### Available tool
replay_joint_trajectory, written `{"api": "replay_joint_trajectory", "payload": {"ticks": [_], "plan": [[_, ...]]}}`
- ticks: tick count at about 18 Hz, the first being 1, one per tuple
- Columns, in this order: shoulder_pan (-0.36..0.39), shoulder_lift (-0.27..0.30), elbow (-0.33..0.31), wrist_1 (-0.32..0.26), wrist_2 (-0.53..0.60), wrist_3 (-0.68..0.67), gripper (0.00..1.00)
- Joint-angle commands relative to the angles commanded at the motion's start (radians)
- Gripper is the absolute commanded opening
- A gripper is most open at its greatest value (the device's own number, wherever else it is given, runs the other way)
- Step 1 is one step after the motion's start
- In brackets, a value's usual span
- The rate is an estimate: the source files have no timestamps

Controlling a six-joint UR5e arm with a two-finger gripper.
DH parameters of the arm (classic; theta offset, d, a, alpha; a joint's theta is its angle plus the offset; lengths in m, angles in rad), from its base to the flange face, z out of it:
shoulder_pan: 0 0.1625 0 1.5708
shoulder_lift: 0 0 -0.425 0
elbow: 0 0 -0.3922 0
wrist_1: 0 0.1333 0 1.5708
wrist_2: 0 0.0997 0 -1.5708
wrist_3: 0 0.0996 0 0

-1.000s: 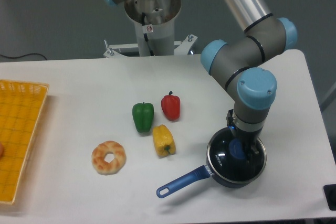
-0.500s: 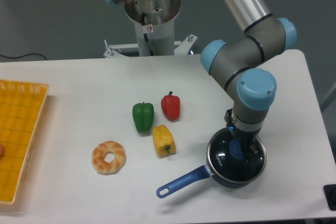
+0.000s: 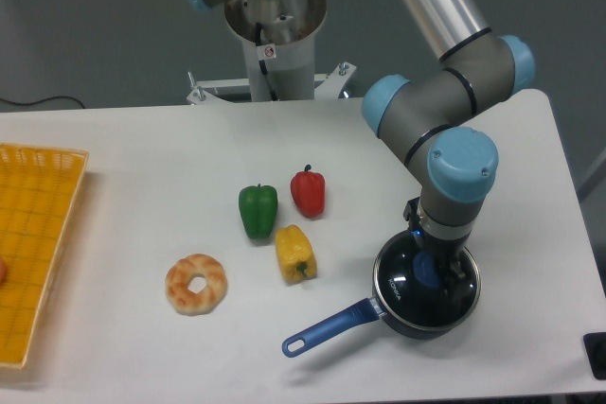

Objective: Open the lid

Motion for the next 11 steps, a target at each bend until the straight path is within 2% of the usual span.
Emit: {"api": "replay_joint_trajectory", "payload": {"ticks": [11], "plan": [[-0.002, -0.002, -0.008, 0.006, 0.0, 0.006, 1.0]]}}
